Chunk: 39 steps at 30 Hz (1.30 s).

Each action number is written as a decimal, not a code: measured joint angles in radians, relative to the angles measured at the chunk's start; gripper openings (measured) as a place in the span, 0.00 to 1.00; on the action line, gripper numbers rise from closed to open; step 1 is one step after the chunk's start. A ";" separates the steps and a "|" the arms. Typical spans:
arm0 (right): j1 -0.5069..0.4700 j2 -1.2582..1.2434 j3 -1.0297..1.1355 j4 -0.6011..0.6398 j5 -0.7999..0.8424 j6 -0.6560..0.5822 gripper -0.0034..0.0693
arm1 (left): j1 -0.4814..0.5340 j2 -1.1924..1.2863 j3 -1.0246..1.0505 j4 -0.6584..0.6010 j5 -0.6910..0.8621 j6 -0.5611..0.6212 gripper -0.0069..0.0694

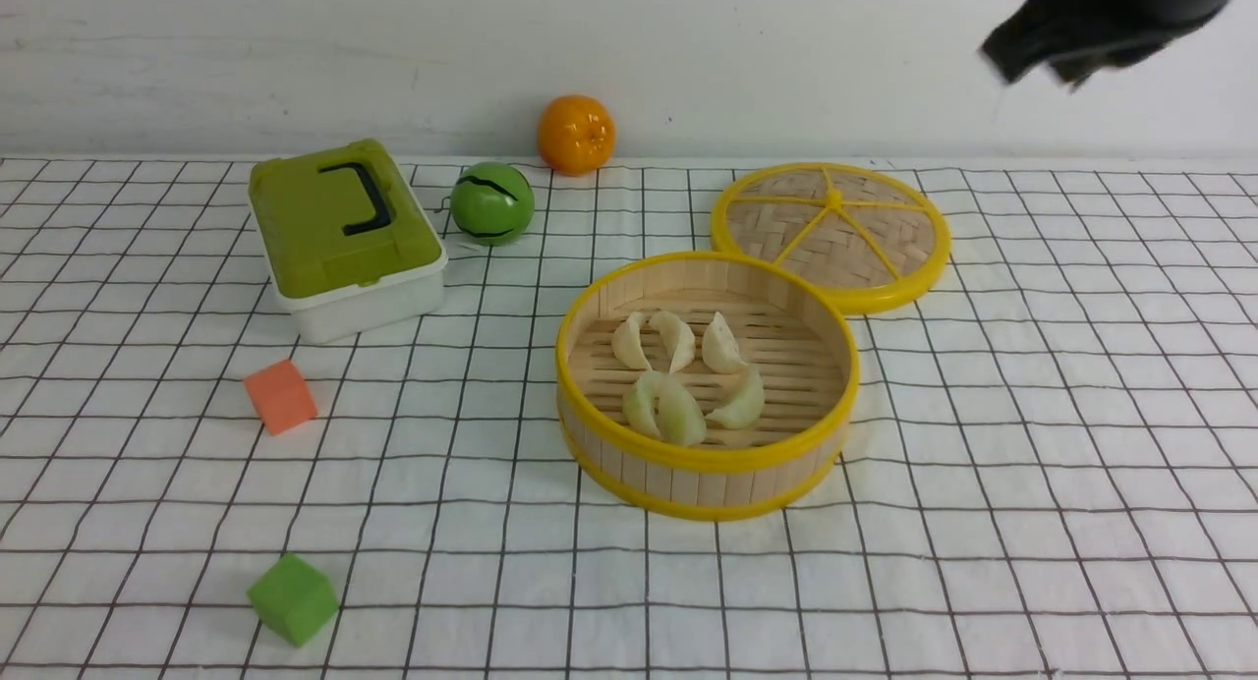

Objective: Put the dumplings into the steamer on the table with the white tablecloth.

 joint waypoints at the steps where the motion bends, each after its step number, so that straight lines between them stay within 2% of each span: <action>1: -0.001 -0.020 0.004 -0.004 0.000 0.004 0.02 | 0.000 0.000 0.000 0.000 0.000 0.000 0.17; 5: -0.006 -0.240 0.127 -0.011 0.000 0.038 0.02 | 0.000 0.000 0.000 0.000 -0.001 0.000 0.14; 7: -0.006 -0.428 0.308 -0.010 -0.040 0.085 0.02 | 0.000 0.000 0.000 0.000 -0.001 0.000 0.14; 9: -0.006 -0.498 0.390 -0.011 -0.074 0.107 0.02 | 0.000 0.000 0.000 0.000 -0.001 0.000 0.14; 10: -0.006 -0.607 0.555 -0.014 -0.161 0.148 0.03 | 0.000 0.000 0.000 0.000 -0.001 0.000 0.14; 12: -0.006 -0.690 0.655 -0.014 -0.224 0.180 0.03 | 0.000 0.000 0.000 0.000 -0.001 0.000 0.14; 13: -0.006 -0.756 0.760 -0.014 -0.299 0.207 0.03 | 0.000 0.000 0.000 0.000 -0.001 0.000 0.14; 14: -0.006 -0.864 0.977 -0.014 -0.481 0.253 0.03 | 0.000 0.000 0.000 0.000 -0.001 0.000 0.14; 16: -0.006 -0.929 1.085 -0.014 -0.583 0.278 0.03 | 0.000 0.000 0.000 0.000 -0.001 0.000 0.14; 17: -0.006 -0.995 1.230 -0.014 -0.753 0.304 0.03 | 0.000 0.000 0.000 0.000 -0.001 0.000 0.14; 20: -0.006 -1.083 1.443 -0.022 -0.982 0.333 0.03 | 0.000 0.000 0.000 0.000 -0.001 0.000 0.14; 21: -0.006 -1.125 1.566 -0.031 -1.135 0.357 0.04 | 0.000 0.000 0.000 0.000 -0.001 0.000 0.14; 24: -0.006 -1.152 1.683 -0.037 -1.262 0.418 0.04 | 0.000 0.000 0.000 0.000 -0.001 0.000 0.15; 31: -0.006 -1.158 1.808 -0.022 -1.310 0.664 0.05 | 0.000 0.000 0.000 0.000 -0.001 0.000 0.16; 35: -0.006 -1.159 1.823 0.021 -1.226 0.797 0.05 | 0.000 0.000 0.000 0.000 -0.001 0.000 0.17; 39: -0.006 -1.177 1.838 0.025 -1.153 0.839 0.05 | 0.000 0.000 0.000 0.000 -0.001 0.000 0.17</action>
